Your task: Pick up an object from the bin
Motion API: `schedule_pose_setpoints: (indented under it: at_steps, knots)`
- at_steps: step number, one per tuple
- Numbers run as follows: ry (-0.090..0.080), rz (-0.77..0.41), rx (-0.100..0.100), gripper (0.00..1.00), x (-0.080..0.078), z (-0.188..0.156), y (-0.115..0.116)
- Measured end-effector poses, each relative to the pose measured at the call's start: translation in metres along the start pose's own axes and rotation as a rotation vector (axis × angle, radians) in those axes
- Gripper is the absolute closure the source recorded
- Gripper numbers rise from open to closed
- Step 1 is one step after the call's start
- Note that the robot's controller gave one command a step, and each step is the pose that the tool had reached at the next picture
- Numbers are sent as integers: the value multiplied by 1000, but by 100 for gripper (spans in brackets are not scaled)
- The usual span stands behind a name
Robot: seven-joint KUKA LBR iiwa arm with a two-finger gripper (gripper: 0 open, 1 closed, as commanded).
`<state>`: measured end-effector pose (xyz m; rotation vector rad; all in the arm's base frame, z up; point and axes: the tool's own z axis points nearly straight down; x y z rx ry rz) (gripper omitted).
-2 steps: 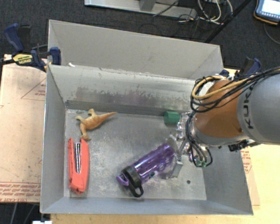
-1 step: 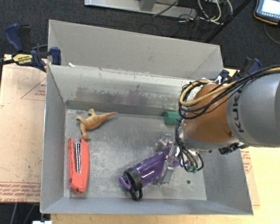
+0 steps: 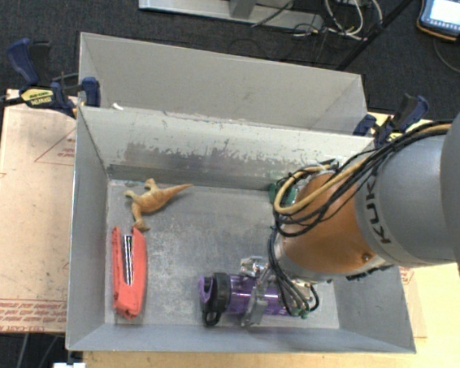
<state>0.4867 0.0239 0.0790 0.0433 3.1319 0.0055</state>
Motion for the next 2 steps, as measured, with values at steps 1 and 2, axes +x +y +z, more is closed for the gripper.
schedule_pose_setpoints:
  at_steps: [1, 2]
  knots:
    - [0, 0, 0, 100, 0, 0, 0]
    - [-1, -12, -1, 100, 0, -129, -5]
